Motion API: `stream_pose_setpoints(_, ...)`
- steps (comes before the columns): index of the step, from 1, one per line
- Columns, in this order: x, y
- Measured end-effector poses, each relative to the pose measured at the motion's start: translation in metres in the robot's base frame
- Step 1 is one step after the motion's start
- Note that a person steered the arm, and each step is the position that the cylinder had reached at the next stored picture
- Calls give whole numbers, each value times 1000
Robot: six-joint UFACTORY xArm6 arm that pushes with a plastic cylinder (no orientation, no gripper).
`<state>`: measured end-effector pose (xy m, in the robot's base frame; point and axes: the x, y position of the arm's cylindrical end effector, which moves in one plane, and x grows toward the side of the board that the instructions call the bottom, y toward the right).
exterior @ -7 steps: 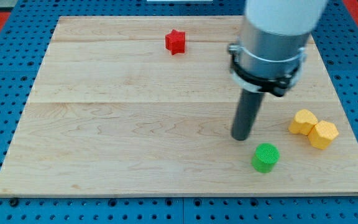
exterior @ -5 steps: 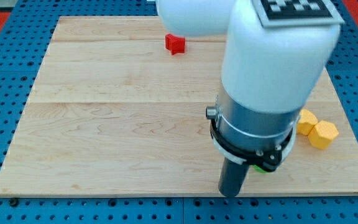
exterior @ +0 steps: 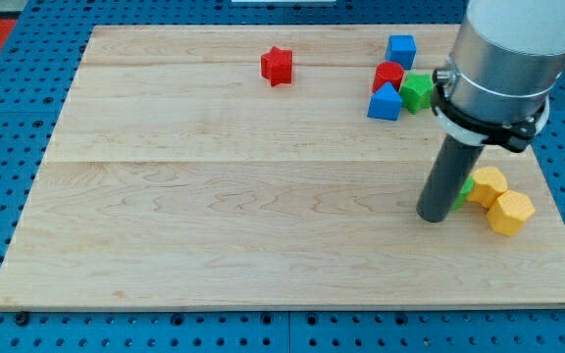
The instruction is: Push the red star into the red circle
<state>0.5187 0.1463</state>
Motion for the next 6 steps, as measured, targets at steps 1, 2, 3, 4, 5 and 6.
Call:
stream_pose_setpoints(1,-34,-43)
stream_pose_setpoints(2,-86,-84)
stream_pose_setpoints(3,-140,-123)
stream_pose_setpoints(4,-183,-156)
stream_pose_setpoints(5,-180,-167)
stream_pose_setpoints(6,-164,-174)
